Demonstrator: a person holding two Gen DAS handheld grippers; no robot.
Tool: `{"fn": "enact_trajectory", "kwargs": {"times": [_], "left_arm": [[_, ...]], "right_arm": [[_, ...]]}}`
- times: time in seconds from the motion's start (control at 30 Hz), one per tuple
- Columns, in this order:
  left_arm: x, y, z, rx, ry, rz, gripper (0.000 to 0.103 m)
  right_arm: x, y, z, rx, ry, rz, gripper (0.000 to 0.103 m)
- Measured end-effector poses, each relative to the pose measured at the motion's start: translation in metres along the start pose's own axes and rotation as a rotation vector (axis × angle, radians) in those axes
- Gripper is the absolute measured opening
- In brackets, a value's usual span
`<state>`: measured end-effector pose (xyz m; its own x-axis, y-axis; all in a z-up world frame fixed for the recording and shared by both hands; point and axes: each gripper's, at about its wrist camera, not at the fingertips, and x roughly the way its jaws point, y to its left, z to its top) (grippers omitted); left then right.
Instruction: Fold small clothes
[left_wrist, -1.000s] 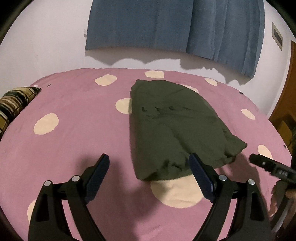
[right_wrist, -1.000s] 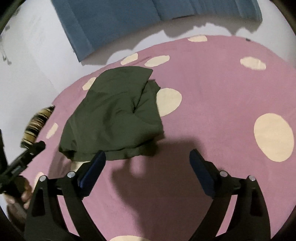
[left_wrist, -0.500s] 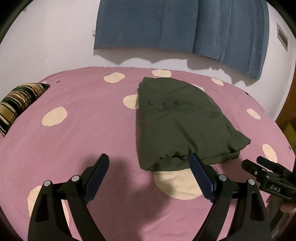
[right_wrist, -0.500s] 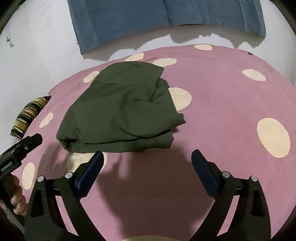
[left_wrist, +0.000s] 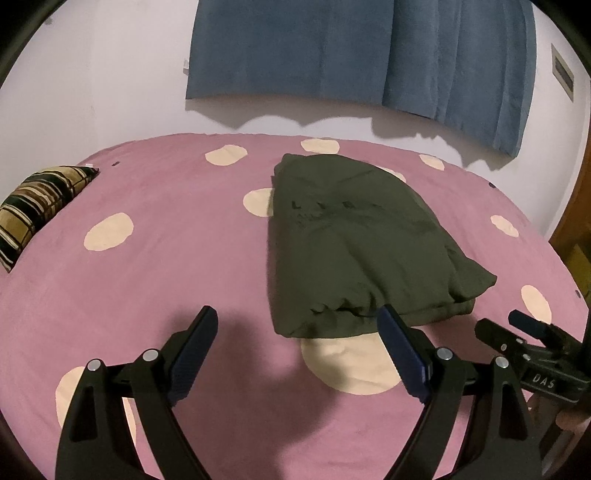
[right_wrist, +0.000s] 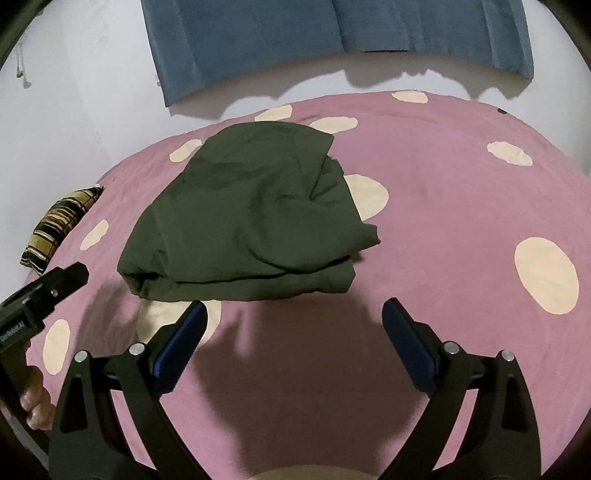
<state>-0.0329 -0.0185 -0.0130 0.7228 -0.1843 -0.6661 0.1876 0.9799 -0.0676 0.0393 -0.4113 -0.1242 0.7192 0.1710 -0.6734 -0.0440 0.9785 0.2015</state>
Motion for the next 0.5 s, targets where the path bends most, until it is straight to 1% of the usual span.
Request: {"fn": "enact_trajectory", "kwargs": {"times": [0.17,0.5], "left_arm": [[0.0016,-0.0013,-0.0010,-0.001,0.007,0.002,0.087],[0.0043,0.0023,-0.0015,-0.015,0.013,0.015,0.087]], "right_arm": [[-0.0066,0.0006,0.0033,0.000,-0.020,-0.004,0.095],[-0.0066,0.0008,0.0024,-0.001,-0.016,-0.007,0.095]]}}
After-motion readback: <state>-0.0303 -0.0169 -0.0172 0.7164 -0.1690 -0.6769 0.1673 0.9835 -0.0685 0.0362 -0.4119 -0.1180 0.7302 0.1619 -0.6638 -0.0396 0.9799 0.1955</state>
